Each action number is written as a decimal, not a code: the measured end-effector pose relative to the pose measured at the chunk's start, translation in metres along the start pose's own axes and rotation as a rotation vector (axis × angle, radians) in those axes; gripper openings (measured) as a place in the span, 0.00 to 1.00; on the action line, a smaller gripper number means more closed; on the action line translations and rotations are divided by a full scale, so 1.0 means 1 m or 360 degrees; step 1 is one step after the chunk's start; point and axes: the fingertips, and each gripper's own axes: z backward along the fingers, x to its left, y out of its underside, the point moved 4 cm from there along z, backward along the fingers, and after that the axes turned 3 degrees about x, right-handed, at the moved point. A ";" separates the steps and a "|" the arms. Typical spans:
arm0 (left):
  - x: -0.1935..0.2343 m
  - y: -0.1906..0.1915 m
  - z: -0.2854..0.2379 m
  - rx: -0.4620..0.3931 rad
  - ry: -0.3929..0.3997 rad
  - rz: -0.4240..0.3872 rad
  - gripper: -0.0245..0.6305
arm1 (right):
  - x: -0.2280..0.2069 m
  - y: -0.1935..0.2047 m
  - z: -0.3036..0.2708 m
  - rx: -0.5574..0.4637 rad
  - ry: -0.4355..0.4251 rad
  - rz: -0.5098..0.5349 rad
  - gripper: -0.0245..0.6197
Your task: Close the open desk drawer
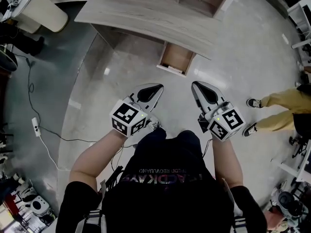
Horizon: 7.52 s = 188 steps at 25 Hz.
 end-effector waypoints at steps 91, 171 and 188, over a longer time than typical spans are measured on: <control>0.134 0.198 -0.201 -0.0068 -0.0650 0.0060 0.09 | -0.159 0.161 -0.113 0.0150 -0.0094 0.0087 0.17; 0.148 0.110 -0.252 -0.0123 -0.0457 -0.0007 0.05 | -0.174 0.136 -0.111 0.0125 -0.0024 0.0065 0.06; 0.096 0.016 -0.105 -0.0193 -0.0422 -0.0089 0.05 | -0.099 0.053 -0.094 0.0095 -0.0114 0.0162 0.06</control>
